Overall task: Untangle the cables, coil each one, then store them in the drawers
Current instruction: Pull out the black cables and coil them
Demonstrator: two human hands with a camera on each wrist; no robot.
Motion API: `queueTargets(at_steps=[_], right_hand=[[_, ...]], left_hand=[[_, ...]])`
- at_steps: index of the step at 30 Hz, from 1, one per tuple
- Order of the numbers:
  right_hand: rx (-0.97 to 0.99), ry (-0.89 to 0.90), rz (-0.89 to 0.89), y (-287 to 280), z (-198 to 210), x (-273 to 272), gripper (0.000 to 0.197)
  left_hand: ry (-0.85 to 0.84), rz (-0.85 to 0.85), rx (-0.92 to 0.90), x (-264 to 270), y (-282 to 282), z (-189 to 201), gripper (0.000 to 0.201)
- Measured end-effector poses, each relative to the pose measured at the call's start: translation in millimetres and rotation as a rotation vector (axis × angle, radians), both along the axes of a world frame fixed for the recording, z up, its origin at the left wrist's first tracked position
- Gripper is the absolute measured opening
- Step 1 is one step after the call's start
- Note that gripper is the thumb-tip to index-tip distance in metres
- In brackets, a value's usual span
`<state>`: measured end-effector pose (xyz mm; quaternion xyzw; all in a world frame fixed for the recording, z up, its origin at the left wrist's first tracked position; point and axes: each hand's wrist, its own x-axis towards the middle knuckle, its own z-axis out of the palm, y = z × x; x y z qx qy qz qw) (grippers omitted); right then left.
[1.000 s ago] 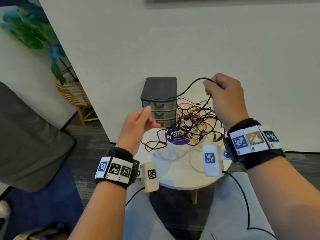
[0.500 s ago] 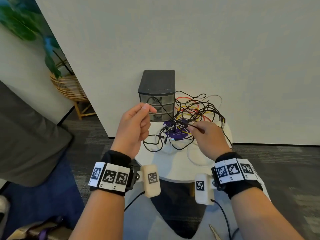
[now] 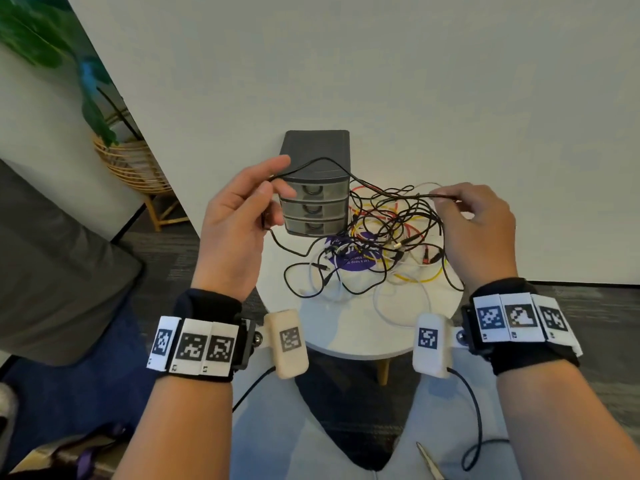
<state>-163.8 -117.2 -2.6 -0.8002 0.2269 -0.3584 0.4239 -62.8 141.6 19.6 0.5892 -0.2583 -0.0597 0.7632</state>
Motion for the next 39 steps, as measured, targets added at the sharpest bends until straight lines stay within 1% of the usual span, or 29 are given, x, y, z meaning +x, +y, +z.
queueTargets(at_steps=[2,3,4,5,6,7,8,10,11,13,15,16,17,18,19,21,22,25,28,30,32,34,37,39], right_hand=[[-0.026,0.201,0.015,-0.1,1.9,0.7,0.02],[-0.05,0.305,0.04,3.8,6.0,-0.3,0.028],[-0.072,0.365,0.094,9.0,11.8,-0.1,0.037],[-0.084,0.364,0.174,15.6,19.6,1.2,0.043],[-0.088,0.324,0.271,22.8,28.2,3.4,0.046],[-0.078,0.276,0.365,30.1,36.3,6.7,0.044],[-0.065,0.236,0.435,37.1,43.0,10.9,0.036],[-0.071,0.197,0.456,48.8,53.0,17.9,0.012],[-0.084,0.181,0.445,50.7,56.2,20.2,0.01],[-0.111,0.172,0.424,48.5,61.0,23.4,0.026],[-0.149,0.162,0.419,42.9,69.5,23.1,0.032],[-0.148,0.128,0.423,39.9,76.1,21.5,0.032],[-0.123,0.053,0.424,37.4,84.1,19.9,0.032],[-0.084,-0.06,0.419,35.8,93.0,17.8,0.031],[-0.042,-0.19,0.413,34.2,102.4,15.4,0.029],[0.026,-0.419,0.421,30.9,119.4,9.7,0.026],[0.038,-0.501,0.429,29.1,125.7,7.4,0.027],[0.034,-0.682,0.438,21.4,136.7,2.8,0.027],[0.087,-0.763,0.426,10.7,140.7,1.5,0.027],[0.098,-0.759,0.388,4.1,135.9,2.4,0.026],[0.118,-0.705,0.315,-2.1,123.4,5.2,0.028],[0.152,-0.586,0.22,-7.0,103.4,10.2,0.033],[0.233,-0.365,0.132,-13.6,64.1,20.8,0.032],[0.295,-0.249,0.087,-17.9,37.5,27.6,0.033]], left_hand=[[-0.063,0.018,0.069,-2.2,-6.7,8.2,0.033],[-0.096,0.017,0.113,-2.7,-11.2,12.6,0.031],[-0.13,0.009,0.17,-2.9,-16.5,16.8,0.03],[-0.168,-0.004,0.238,-2.4,-22.9,19.9,0.028],[-0.207,-0.026,0.302,-2.3,-30.0,22.7,0.026],[-0.245,-0.053,0.353,-1.9,-37.1,24.9,0.023],[-0.279,-0.084,0.389,-1.2,-44.0,26.8,0.021],[-0.337,-0.128,0.428,1.3,-55.4,29.8,0.019],[-0.361,-0.135,0.431,3.5,-58.9,30.4,0.018],[-0.364,-0.136,0.402,9.6,-62.3,29.7,0.018],[-0.323,-0.134,0.385,16.5,-62.5,24.6,0.02],[-0.31,-0.139,0.4,20.2,-62.4,19.8,0.018],[-0.302,-0.149,0.426,24.1,-62.8,13.6,0.013],[-0.295,-0.159,0.463,27.9,-63.9,6.4,0.005],[-0.287,-0.157,0.503,31.8,-65.8,-0.6,0.005],[-0.3,-0.142,0.603,39.2,-70.9,-14.3,0.021],[-0.316,-0.145,0.657,41.6,-74.2,-18.9,0.024],[-0.352,-0.156,0.786,50.1,-82.2,-29.9,0.026],[-0.317,-0.106,0.818,63.3,-84.4,-38.0,0.029],[-0.27,-0.052,0.782,72.9,-84.4,-36.7,0.034],[-0.203,0.003,0.667,79.0,-85.6,-26.7,0.035],[-0.175,0.059,0.554,80.3,-87.8,-6.0,0.033],[-0.197,0.094,0.421,81.2,-91.6,32.5,0.032],[-0.263,0.102,0.406,85.6,-91.1,52.5,0.034]])
